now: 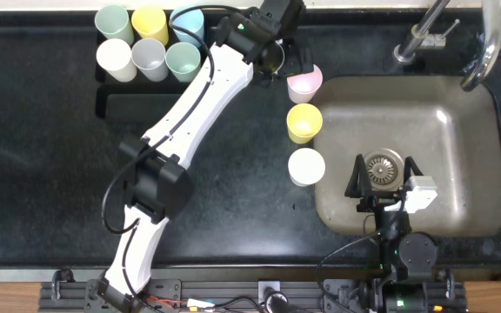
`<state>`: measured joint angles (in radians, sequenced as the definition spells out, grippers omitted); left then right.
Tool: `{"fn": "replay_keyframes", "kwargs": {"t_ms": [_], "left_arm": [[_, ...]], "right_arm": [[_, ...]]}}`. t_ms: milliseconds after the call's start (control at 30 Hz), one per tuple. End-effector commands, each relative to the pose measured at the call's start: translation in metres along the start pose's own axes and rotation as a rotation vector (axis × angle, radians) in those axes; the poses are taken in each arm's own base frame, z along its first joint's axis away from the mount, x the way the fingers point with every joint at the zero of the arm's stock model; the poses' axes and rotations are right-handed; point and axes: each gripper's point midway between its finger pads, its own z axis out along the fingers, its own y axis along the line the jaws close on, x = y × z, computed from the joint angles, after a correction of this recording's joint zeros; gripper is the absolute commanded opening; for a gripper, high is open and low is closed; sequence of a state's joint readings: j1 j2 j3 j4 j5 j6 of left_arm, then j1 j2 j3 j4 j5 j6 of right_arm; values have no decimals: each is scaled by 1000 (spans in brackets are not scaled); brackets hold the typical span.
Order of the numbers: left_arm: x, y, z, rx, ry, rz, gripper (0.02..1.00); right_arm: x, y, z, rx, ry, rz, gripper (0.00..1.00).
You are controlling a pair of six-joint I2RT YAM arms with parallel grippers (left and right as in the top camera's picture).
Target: Store Cups
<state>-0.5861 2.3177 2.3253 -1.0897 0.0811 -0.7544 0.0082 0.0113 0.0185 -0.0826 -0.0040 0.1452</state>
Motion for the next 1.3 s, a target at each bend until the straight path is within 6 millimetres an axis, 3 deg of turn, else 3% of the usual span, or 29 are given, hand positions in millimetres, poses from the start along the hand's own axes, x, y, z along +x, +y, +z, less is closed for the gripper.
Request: {"fn": "replay_keyframes", "kwargs": {"t_ms": [33,367,700,800,833,933,967,1167,1300], "left_arm": [[3,2,21,-9,28,-44,1000],[13,21,39,-64,91,-62,1000],[18,22,47,-69,108,-61,1000],[19,24,50,-73,113,-61,950],[21,23,52,-74,115,-60,820],[22,25,54,-79,120,-60,152],[21,25,55,-78,118,-60,36],[13,23,57,-66,89,-60,36],[-6,33,28,-59,55,-94,36]], "right_arm": [[4,0,0,-5,3,-3,996],[4,0,0,-5,3,-3,998],[4,0,0,-5,3,-3,998],[4,0,0,-5,3,-3,998],[4,0,0,-5,3,-3,996],[4,0,0,-5,3,-3,998],[4,0,0,-5,3,-3,993],[4,0,0,-5,3,-3,998],[4,0,0,-5,3,-3,998]]}}
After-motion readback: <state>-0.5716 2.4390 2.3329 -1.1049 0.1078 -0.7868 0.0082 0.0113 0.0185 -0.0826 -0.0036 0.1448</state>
